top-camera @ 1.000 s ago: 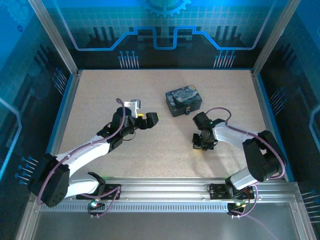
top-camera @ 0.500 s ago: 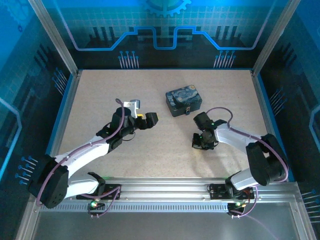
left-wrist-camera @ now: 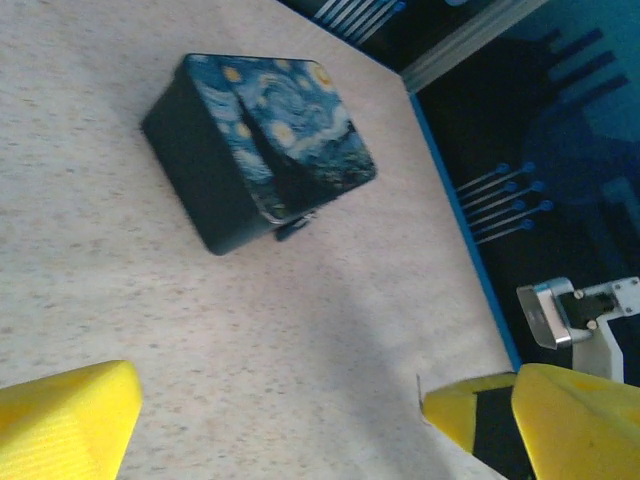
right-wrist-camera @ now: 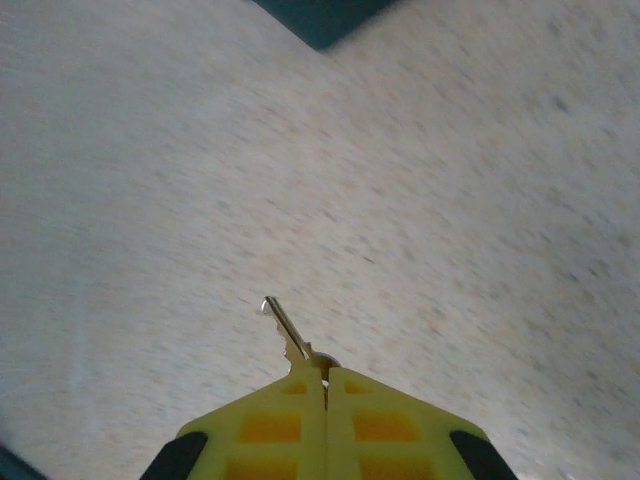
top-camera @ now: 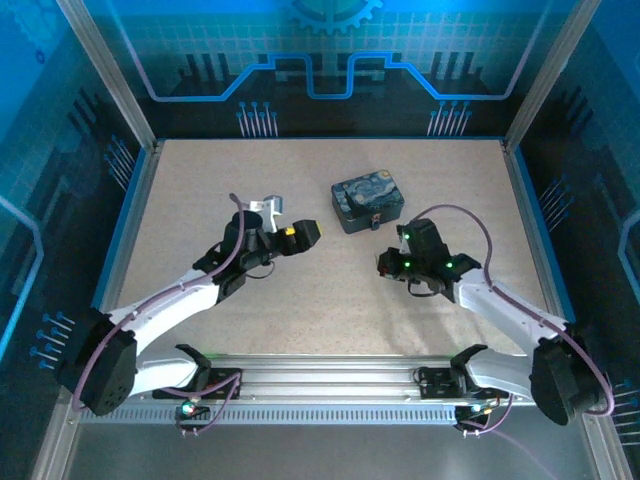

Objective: Unlock the padlock with the key

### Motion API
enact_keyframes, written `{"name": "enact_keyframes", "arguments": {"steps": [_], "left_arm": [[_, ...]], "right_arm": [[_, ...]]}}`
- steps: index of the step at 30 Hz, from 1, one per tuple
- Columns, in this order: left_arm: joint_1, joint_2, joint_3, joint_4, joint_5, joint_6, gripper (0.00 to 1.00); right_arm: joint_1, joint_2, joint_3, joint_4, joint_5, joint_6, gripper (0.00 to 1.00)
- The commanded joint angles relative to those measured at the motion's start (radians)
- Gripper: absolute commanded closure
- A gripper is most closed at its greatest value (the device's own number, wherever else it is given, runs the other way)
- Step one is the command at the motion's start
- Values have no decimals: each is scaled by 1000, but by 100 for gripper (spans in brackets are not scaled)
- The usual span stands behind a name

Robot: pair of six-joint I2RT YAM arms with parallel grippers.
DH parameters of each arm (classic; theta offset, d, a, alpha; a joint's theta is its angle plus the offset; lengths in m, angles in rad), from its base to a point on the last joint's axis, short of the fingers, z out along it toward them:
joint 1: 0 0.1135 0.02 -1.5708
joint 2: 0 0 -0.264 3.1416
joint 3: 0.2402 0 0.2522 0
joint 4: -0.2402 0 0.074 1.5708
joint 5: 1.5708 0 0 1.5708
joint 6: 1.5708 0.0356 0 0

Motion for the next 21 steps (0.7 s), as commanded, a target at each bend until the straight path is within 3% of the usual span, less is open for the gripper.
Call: {"name": "enact_keyframes", "arguments": {"steps": [1,6,21], "left_arm": [[-29,40,78,41,117,-10,9],[-77,108,157,54,175,-3,22],[-142,212,243,72,182,-9,48]], "right_arm": [[27,-60,-14,181,-38,6,100],[62,-110,-13,257,-46,-19,100],[124,-130,-6,281,-37,-50,100]]}}
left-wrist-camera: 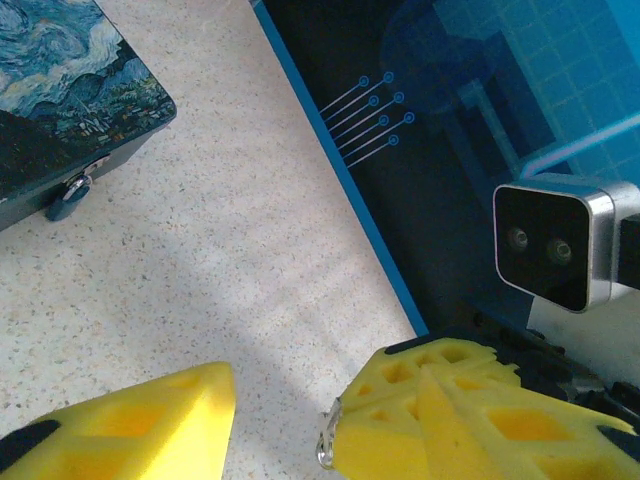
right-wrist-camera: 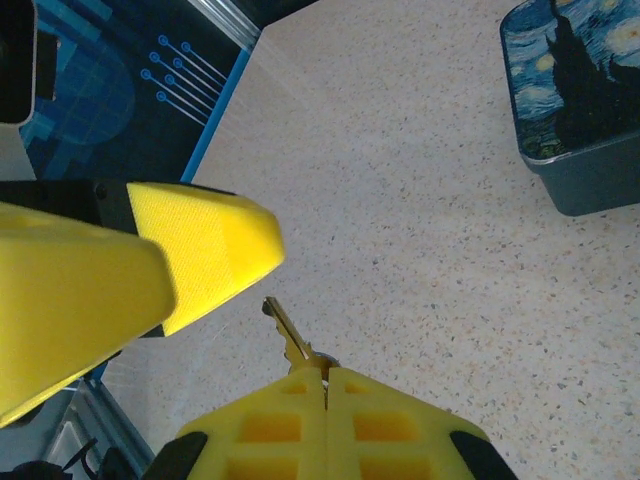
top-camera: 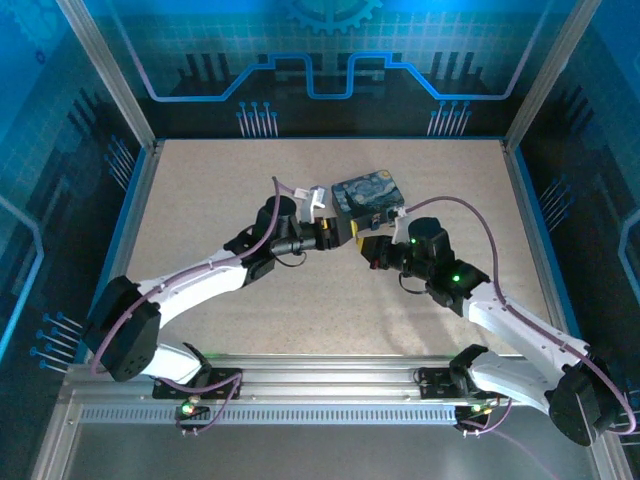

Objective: Unlock the padlock with the key

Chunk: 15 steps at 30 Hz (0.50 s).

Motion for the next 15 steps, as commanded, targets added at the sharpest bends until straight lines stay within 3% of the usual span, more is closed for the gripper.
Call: {"name": "enact_keyframes", "arguments": {"steps": [1,8,15], "left_arm": [[-10,16,35,20,20,8,48],[-12,36,44,16,11,6,50],[-13,49,58,17,12,5,67]], "right_arm": [[16,-15,-4,39,-5,-20,100],[20,-16,-2,51,-23,-20,100],[23,-6,2,59,-31,-19,100]]}}
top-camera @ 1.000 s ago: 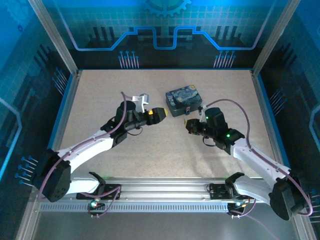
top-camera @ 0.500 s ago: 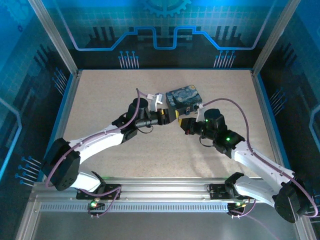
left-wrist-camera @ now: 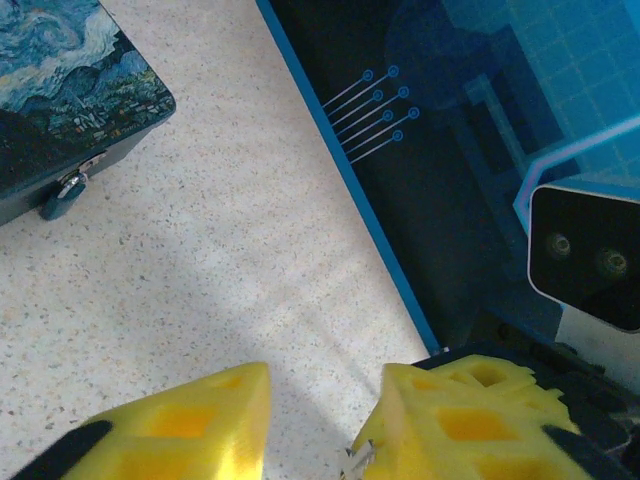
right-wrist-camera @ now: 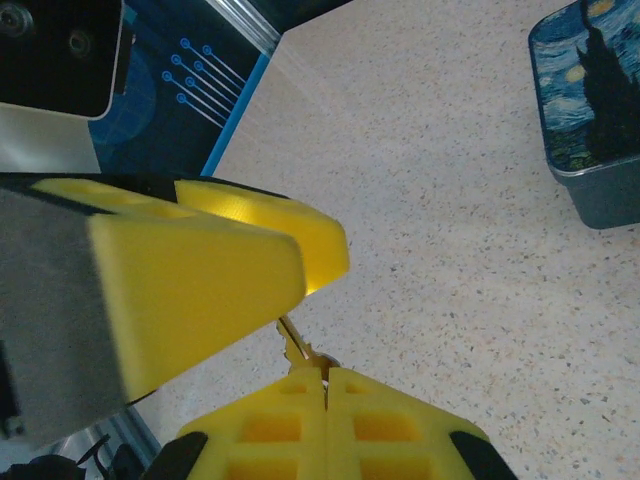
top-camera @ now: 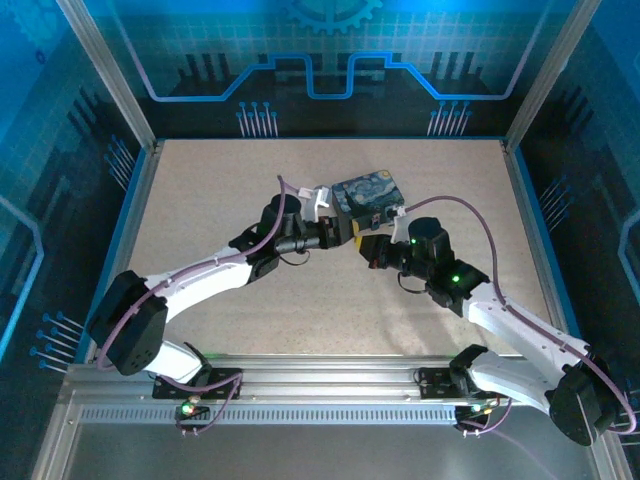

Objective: Unlock the padlock with the key

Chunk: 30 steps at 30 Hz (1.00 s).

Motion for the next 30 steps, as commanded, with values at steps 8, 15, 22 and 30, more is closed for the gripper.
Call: {"name": "enact_keyframes", "arguments": {"steps": [8,15,22,30], "left_arm": [[-8,15,41,12,10,12,85],[-7,-38,64,-84,-62,107,100],[-6,-89,152,-221,-98,258,100],[-4,-141,232,-267,-56,376,100]], "right_arm": [[20,3,8,25,-23,-20,100],[2,-21,-14,38,-47,-33,77],[-135,-74,-70,129,-210,-39,52],[-349,-155,-155,515,-468,88,22]]}}
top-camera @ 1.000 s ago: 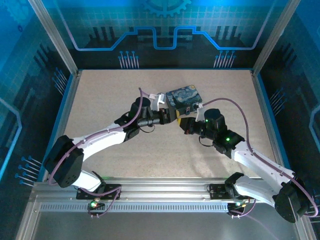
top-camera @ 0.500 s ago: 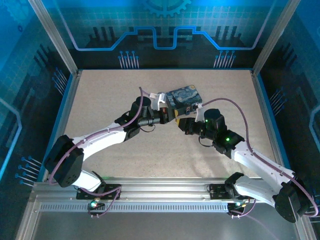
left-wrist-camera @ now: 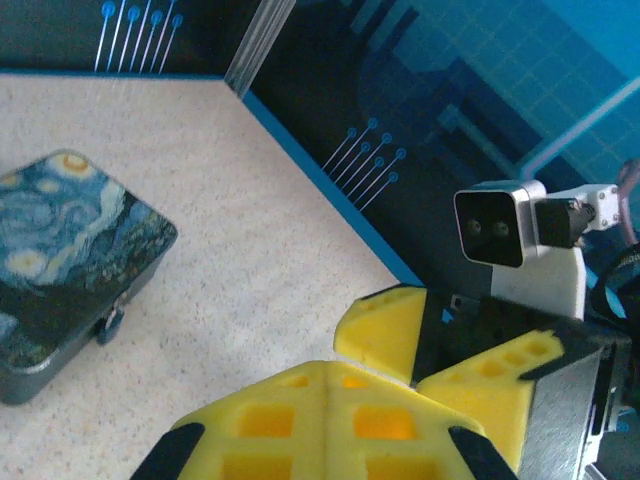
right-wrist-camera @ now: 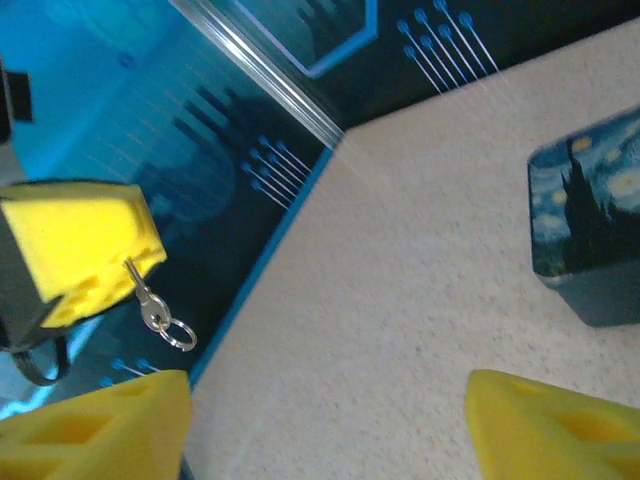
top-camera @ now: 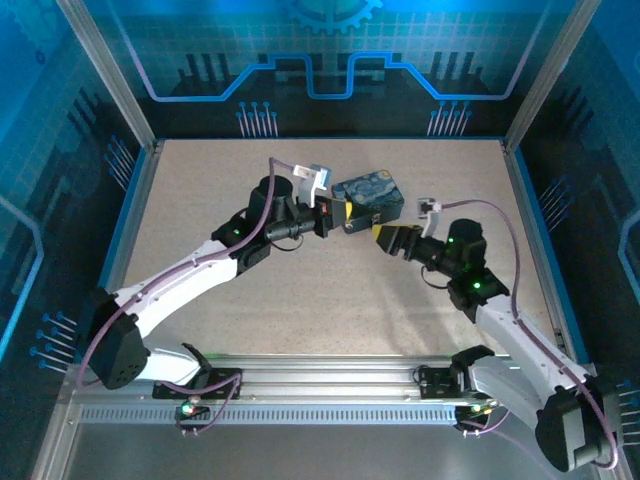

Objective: Unlock the padlock with the key

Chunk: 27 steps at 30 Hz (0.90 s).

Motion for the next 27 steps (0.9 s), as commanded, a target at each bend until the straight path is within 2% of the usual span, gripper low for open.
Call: {"name": "enact_keyframes", "arguments": {"steps": [1,5,10,16,27], "left_arm": [[-3,-35,63,-43,33,92,100],[-2,-41,105,-44,114,119,100],[-2,-46,115,9,197,117,100],[-3,-45,112,61,253,95,100],[-2,-43,106,91,252,78,100]], "right_arm": [[-29,-30,-6,258,-152,58,20],[-7,5,32,370,-233,99,18],[77,55,96,350,-253,62,19],[116,104,156,359,-259,52,27],[142,134,161,342,-255,51,42]]}}
